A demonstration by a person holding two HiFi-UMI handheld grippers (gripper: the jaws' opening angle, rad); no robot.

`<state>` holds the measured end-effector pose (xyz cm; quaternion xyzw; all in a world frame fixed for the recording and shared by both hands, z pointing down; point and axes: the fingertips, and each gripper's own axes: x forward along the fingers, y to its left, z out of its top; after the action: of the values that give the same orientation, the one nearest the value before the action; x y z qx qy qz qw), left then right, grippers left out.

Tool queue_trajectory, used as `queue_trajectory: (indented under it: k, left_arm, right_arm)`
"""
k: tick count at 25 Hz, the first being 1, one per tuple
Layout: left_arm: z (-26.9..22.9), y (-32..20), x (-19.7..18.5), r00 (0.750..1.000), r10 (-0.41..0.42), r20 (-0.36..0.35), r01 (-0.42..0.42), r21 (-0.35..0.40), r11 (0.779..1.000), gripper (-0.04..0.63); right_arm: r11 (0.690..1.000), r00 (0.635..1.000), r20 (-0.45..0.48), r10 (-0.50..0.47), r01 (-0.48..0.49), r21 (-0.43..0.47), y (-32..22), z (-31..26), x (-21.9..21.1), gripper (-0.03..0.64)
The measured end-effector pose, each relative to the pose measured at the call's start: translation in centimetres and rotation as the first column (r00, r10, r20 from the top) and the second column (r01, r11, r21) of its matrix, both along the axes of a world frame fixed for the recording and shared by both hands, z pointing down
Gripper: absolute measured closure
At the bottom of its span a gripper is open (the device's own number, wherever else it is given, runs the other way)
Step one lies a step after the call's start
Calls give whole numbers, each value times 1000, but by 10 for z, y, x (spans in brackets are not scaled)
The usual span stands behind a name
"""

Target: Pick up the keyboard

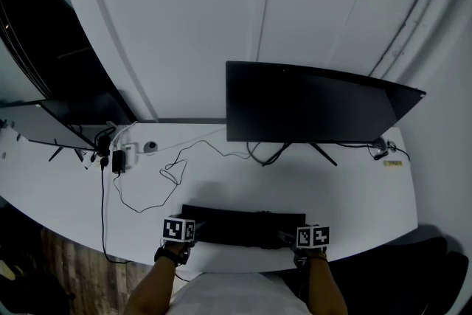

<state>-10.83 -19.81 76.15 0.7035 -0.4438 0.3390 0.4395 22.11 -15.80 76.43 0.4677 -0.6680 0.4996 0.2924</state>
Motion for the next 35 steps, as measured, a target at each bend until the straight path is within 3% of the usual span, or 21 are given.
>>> queue_trajectory:
  k: [12,18,35]
  left_arm:
    - [-60,-49,2,999,-31,-30,36,168,985,190]
    - [-101,-75,3,999,-32,-39,41,262,964,190]
    - [-185,-108,3,998,-49,-31,58,443,895,190]
  right_arm:
    - [978,999,-44,17,-7,209,-58,-65,5,117]
    - [951,999,-37,22,-9,310,-83,-103,6,118]
    - [884,998,-22,53,-37,466,-112,-169,11,118]
